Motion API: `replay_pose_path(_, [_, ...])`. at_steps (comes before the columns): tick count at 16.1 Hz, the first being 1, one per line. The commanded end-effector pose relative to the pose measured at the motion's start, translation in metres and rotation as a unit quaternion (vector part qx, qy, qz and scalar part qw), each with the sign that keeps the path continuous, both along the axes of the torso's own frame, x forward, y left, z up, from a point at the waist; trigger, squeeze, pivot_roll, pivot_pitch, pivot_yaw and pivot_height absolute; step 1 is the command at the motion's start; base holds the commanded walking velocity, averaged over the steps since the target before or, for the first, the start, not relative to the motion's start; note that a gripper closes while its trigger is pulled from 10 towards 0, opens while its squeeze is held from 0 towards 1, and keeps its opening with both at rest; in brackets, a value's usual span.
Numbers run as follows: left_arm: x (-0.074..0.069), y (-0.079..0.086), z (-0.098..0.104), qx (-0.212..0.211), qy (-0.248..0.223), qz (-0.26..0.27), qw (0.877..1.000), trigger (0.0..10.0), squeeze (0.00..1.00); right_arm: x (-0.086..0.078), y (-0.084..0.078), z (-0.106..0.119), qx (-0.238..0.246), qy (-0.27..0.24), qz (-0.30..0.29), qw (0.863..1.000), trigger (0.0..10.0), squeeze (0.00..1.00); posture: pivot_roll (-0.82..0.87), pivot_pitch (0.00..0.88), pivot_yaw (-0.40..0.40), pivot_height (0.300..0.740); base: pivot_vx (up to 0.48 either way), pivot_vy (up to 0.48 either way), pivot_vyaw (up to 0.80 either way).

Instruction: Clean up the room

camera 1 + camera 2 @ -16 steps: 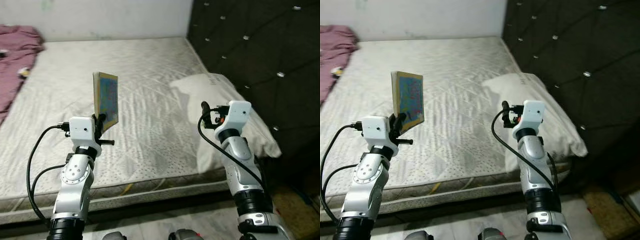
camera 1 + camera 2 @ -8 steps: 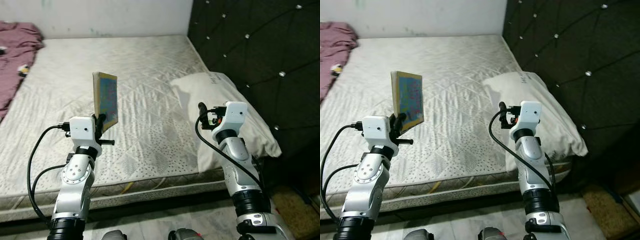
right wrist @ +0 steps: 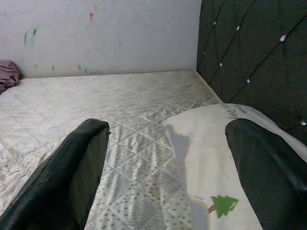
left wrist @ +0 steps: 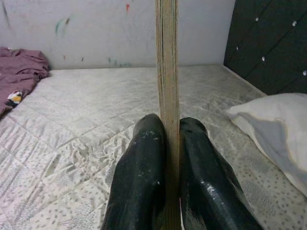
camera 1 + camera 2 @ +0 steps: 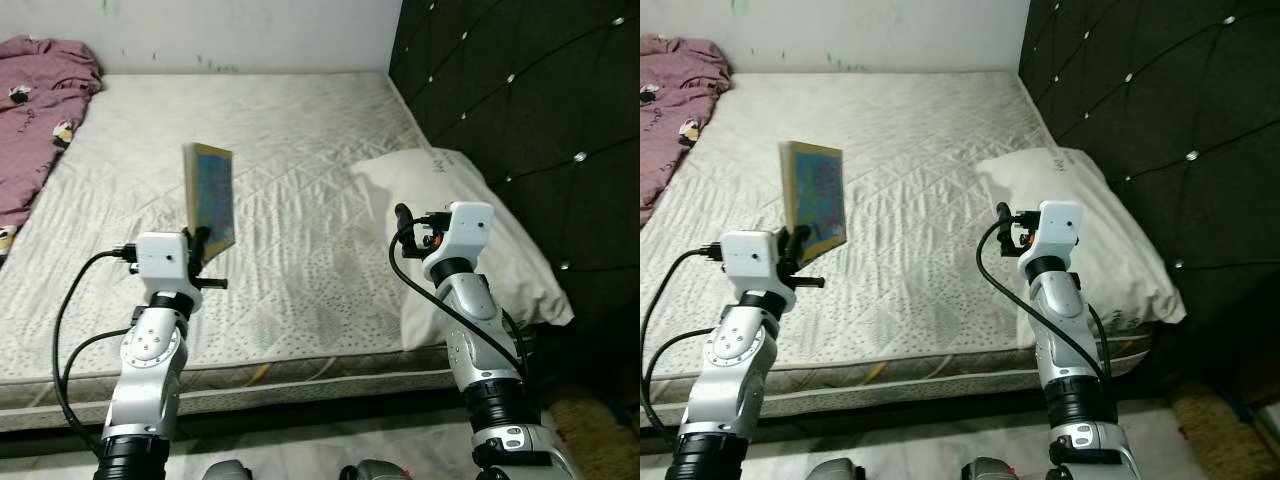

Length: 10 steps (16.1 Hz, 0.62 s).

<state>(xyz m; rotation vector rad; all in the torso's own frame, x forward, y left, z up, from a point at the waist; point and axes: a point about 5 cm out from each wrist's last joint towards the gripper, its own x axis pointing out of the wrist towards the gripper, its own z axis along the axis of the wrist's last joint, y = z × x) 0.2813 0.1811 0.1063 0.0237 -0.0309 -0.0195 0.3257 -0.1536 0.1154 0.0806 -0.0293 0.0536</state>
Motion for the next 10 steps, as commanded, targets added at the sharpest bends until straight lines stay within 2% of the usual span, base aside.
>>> replay_pose_path(1, [0.0036, -0.0042, 0.0156, -0.001, -0.036, -0.011, 0.999, 10.0, 0.00, 0.0023, -0.0016, 0.0025, -0.005, -0.002, 0.001, 1.000, 10.0, 0.00, -0.02, 0.000, -0.014, 0.740, 0.000, -0.469, 0.00])
replay_pose_path(7, [0.0034, -0.0042, 0.0161, -0.005, -0.038, -0.007, 0.999, 10.0, 0.00, 0.0021, -0.0002, 0.0034, -0.012, -0.004, 0.011, 1.000, 10.0, 0.00, -0.02, 0.000, -0.016, 0.740, 0.000, -0.462, 0.00])
replay_pose_path(10, [0.0041, -0.0032, 0.0169, -0.018, -0.044, 0.003, 0.999, 10.0, 0.00, 0.0020, -0.0007, 0.0027, -0.013, -0.001, 0.012, 1.000, 10.0, 0.00, -0.03, 0.000, -0.018, 0.740, 0.000, 0.000, 0.00])
